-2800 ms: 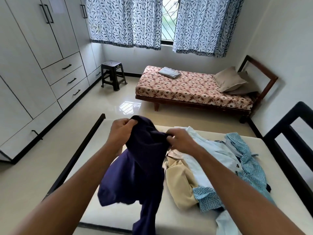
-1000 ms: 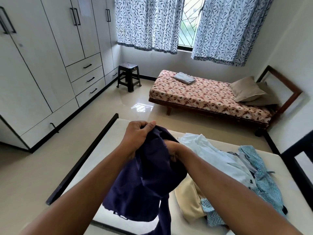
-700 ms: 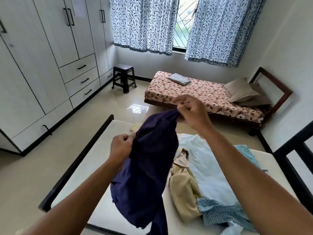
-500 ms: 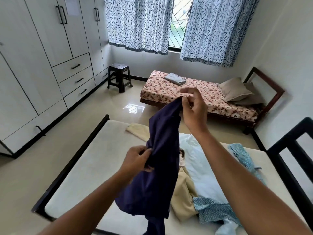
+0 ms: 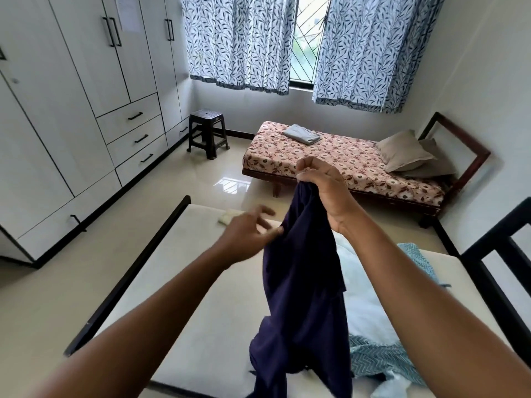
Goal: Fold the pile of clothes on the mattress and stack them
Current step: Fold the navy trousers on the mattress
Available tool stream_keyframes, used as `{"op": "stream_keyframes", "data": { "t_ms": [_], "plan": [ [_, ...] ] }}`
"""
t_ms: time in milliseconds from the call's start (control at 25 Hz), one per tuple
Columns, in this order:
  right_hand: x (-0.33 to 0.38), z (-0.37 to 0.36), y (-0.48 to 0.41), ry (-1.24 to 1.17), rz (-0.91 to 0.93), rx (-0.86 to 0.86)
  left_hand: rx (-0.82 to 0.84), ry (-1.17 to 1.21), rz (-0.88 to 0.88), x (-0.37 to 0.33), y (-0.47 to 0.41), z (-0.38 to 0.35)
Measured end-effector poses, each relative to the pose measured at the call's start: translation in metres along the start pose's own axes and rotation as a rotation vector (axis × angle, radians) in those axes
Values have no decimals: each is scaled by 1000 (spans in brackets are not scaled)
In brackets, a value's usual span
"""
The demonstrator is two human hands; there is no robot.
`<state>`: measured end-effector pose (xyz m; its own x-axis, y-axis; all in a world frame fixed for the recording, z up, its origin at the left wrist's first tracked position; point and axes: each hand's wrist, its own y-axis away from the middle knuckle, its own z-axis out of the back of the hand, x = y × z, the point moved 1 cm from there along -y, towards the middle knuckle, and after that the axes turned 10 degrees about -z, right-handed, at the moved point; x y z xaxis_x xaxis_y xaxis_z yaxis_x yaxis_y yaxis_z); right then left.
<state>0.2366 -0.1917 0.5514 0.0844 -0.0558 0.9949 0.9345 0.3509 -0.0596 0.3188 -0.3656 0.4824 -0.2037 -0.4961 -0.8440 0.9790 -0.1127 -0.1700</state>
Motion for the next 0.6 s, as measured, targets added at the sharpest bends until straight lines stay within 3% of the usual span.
{"op": "stream_keyframes", "data": {
  "t_ms": [80,200,320,480,600],
  "plan": [
    [6,13,4,4,33,-50,143,-19,6,10,8,-14],
    [-1,45,10,1,28,-145,84,67,16,20,11,0],
    [-17,58,16,23,7,-160,7,-1,5,14,6,9],
    [-17,41,20,130,43,-38,109,-86,-136,-16,-2,-18],
    [-11,31,18,292,111,45,45,-105,-259,-22,-15,-25]
  ]
}}
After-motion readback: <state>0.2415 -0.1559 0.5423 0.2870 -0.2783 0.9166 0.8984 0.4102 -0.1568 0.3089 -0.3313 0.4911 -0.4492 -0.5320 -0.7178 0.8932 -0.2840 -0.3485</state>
